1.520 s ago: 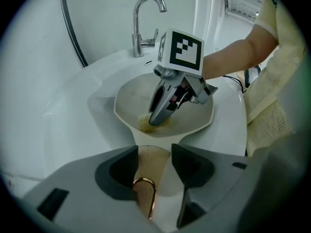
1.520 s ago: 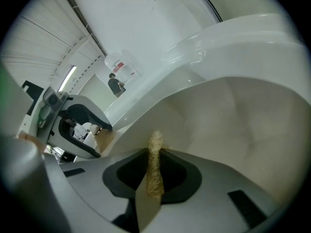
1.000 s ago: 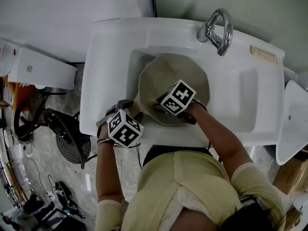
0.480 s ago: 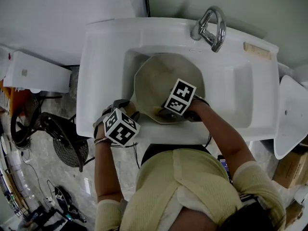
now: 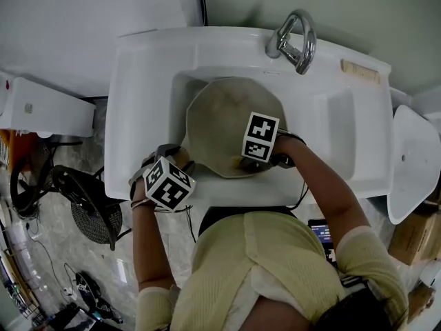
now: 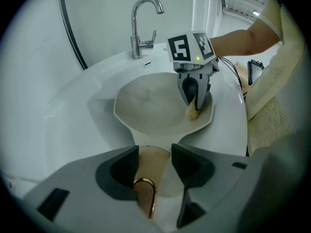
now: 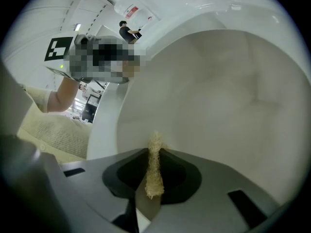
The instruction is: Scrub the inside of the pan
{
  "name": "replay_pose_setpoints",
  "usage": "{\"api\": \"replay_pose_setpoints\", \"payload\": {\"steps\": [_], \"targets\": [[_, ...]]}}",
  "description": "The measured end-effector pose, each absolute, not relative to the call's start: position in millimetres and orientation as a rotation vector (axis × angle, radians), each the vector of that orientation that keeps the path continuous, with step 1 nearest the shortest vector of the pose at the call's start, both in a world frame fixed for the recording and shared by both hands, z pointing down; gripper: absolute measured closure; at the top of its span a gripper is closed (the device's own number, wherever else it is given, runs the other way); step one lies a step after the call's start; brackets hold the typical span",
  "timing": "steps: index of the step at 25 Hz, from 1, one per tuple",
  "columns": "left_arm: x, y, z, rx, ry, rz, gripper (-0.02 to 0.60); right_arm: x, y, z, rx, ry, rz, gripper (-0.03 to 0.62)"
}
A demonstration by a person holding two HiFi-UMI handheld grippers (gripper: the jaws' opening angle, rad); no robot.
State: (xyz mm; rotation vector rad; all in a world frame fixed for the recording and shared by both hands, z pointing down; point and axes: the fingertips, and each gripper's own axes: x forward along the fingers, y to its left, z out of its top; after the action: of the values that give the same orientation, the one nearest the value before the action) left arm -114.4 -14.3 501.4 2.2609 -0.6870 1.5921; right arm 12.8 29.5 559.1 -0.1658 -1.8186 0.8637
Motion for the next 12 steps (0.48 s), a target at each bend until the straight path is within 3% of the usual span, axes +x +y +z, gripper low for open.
{"api": "replay_pose_setpoints", "payload": {"steps": [12], "targets": [[-114,-14,501,2.276,-0.675,1.585,0.324,51,16,573,-0.076,-1.659,0.679,0.516]]}}
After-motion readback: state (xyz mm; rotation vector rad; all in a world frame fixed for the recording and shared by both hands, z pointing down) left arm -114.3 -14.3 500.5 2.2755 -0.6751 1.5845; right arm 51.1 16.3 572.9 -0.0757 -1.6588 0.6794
